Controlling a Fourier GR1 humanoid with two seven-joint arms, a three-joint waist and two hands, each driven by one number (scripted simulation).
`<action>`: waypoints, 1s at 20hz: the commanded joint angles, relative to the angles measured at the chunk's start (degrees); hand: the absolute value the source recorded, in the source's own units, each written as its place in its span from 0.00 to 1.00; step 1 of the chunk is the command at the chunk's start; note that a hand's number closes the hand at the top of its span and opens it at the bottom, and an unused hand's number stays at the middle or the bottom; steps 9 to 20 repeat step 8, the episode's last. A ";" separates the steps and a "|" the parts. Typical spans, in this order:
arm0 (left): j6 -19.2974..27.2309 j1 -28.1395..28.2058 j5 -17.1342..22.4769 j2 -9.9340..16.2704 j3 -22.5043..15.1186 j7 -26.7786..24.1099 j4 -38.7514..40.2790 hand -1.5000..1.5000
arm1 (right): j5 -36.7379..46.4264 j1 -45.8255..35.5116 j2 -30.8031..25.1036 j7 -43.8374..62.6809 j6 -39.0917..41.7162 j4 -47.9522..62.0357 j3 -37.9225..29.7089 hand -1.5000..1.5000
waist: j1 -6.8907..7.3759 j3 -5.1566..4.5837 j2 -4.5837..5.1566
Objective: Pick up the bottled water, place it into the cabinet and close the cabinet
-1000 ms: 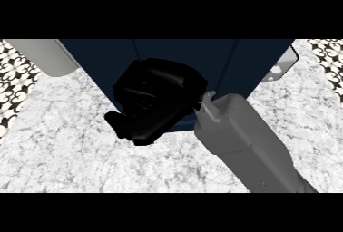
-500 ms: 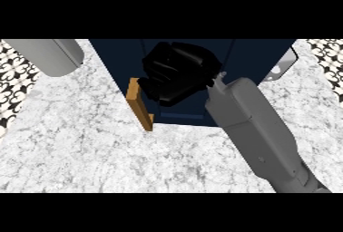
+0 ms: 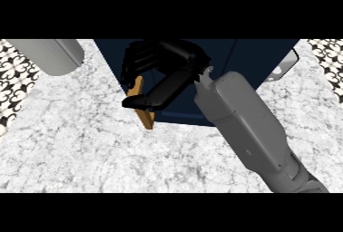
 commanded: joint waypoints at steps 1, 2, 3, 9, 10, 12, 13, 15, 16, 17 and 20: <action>-0.30 -0.72 -1.49 -1.04 -0.39 -0.10 -0.77 0.00 | 3.09 -8.93 -3.91 -4.60 -6.11 3.54 -8.30 0.00 | 0.13 0.25 0.22; -2.30 -1.15 -1.91 -1.14 -1.06 -0.59 0.48 0.00 | 3.36 -9.56 -4.29 -4.29 -7.11 4.04 -8.79 0.00 | 0.23 0.16 0.23; -0.59 -0.81 -1.94 -1.34 -0.54 0.01 -0.85 0.00 | 4.03 -9.69 -3.53 -3.92 -8.83 3.43 -8.29 0.00 | 0.08 0.23 0.08; -1.29 -1.83 -2.36 -1.66 -0.94 0.92 -1.15 0.00 | 4.98 -10.03 -2.87 -6.26 -8.82 4.89 -8.91 0.00 | 0.36 0.23 0.28; -1.29 -1.83 -2.36 -1.66 -0.94 0.92 -1.15 0.00 | 4.98 -10.03 -2.87 -6.26 -8.82 4.89 -8.91 0.00 | 0.36 0.23 0.28; -1.29 -1.83 -2.36 -1.66 -0.94 0.92 -1.15 0.00 | 4.98 -10.03 -2.87 -6.26 -8.82 4.89 -8.91 0.00 | 0.36 0.23 0.28; -1.29 -1.83 -2.36 -1.66 -0.94 0.92 -1.15 0.00 | 4.98 -10.03 -2.87 -6.26 -8.82 4.89 -8.91 0.00 | 0.36 0.23 0.28; -1.29 -1.83 -2.36 -1.66 -0.94 0.92 -1.15 0.00 | 4.98 -10.03 -2.87 -6.26 -8.82 4.89 -8.91 0.00 | 0.36 0.23 0.28; -1.29 -1.83 -2.36 -1.66 -0.94 0.92 -1.15 0.00 | 4.98 -10.03 -2.87 -6.26 -8.82 4.89 -8.91 0.00 | 0.36 0.23 0.28; -1.29 -1.83 -2.36 -1.66 -0.94 0.92 -1.15 0.00 | 4.98 -10.03 -2.87 -6.26 -8.82 4.89 -8.91 0.00 | 0.36 0.23 0.28; -1.29 -1.83 -2.36 -1.66 -0.94 0.92 -1.15 0.00 | 4.98 -10.03 -2.87 -6.26 -8.82 4.89 -8.91 0.00 | 0.36 0.23 0.28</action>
